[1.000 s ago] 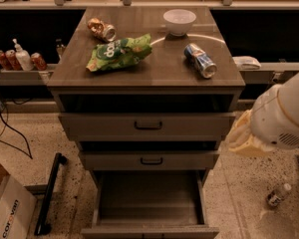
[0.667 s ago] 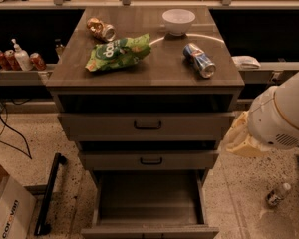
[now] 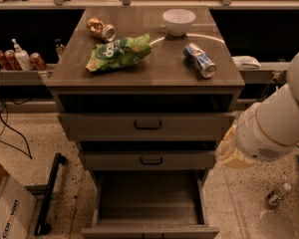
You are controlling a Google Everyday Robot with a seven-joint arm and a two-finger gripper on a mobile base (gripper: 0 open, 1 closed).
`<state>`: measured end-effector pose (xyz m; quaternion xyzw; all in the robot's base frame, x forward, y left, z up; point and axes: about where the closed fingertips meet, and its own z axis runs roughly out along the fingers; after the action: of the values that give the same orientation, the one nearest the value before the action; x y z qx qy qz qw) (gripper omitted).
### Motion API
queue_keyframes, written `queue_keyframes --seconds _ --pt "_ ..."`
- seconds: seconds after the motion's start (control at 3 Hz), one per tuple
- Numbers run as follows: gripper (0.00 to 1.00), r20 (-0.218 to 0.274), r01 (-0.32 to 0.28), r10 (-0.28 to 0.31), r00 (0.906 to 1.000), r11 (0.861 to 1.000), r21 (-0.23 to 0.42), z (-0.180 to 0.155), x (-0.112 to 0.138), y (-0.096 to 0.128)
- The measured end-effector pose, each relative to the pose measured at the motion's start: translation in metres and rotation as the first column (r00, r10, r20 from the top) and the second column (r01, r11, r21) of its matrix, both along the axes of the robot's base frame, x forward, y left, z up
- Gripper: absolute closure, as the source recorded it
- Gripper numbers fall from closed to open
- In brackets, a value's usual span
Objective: Close bottom drawer
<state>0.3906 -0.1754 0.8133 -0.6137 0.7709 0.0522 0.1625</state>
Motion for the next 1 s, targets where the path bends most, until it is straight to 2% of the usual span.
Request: queue_keyframes --seconds 0.33,0.67,1.0 --pt "1.0 -0.008 -0.032 0.032 0.9995 0.999 0.018 -0.047 -0.002 0.007" --pt "1.0 -0.018 -0.052 0.053 0.9984 0.997 0.063 -0.095 0.0 0.009" --pt "1.0 -0.048 -0.035 0.042 0.998 0.991 0.128 -0.147 0.002 -0.003"
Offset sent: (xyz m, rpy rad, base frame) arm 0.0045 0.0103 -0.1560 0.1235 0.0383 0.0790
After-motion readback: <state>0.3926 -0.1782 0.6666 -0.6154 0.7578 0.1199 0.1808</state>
